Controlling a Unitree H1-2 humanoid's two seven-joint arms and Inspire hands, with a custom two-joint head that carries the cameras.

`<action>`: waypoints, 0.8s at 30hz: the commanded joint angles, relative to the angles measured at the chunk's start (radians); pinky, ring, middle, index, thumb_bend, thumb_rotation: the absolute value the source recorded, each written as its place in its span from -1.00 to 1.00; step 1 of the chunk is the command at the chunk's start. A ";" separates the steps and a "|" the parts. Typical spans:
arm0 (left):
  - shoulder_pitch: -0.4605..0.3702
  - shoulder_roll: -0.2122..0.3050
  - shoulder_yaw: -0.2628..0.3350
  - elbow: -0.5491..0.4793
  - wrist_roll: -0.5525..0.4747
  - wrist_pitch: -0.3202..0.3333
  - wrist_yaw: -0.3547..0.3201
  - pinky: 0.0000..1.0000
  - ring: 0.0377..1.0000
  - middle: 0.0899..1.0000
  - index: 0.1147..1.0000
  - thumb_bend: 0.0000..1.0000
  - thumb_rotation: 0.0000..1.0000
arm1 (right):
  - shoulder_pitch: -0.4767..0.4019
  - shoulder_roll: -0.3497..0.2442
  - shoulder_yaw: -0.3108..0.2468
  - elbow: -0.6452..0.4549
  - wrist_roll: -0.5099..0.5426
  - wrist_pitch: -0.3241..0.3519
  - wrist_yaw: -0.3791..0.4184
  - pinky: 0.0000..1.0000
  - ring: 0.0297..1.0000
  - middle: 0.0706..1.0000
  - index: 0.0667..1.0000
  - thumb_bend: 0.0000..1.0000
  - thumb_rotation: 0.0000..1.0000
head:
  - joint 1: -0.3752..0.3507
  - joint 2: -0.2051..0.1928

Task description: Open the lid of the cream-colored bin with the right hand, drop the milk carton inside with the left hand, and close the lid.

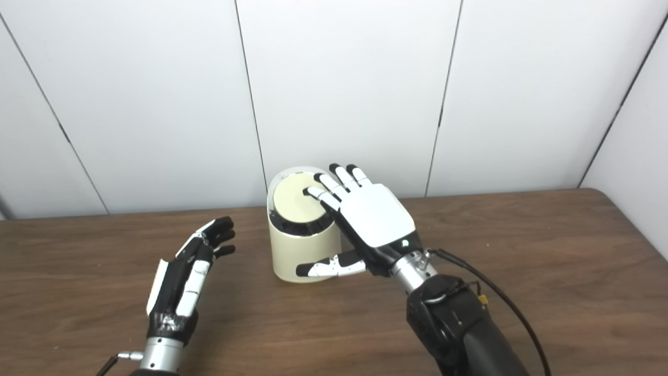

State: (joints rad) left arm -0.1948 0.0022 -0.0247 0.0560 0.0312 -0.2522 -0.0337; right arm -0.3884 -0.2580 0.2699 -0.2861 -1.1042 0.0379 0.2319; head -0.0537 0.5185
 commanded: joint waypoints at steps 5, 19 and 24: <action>-0.028 -0.003 -0.004 -0.010 0.002 -0.049 0.005 0.56 0.67 0.67 0.66 0.20 0.68 | -0.004 0.017 -0.030 -0.023 0.012 0.000 -0.053 1.00 1.00 1.00 1.00 0.27 0.56 | -0.003 -0.003; -0.030 -0.002 -0.001 -0.015 0.009 -0.054 0.016 0.53 0.66 0.67 0.66 -0.09 0.74 | 0.119 0.143 -0.147 -0.001 0.308 -0.014 -0.204 0.71 0.85 0.85 0.81 -0.32 0.55 | 0.009 -0.010; -0.015 0.011 0.002 -0.035 -0.014 -0.041 0.004 0.56 0.70 0.69 0.68 -0.48 0.72 | 0.215 0.218 -0.223 0.051 0.553 -0.087 -0.285 0.52 0.70 0.71 0.67 -0.66 0.82 | 0.014 -0.009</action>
State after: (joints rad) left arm -0.1943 0.0072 -0.0249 0.0624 0.0284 -0.2636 -0.0243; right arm -0.1521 -0.0383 0.0652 -0.2212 -0.6070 0.0085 -0.0133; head -0.0430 0.5093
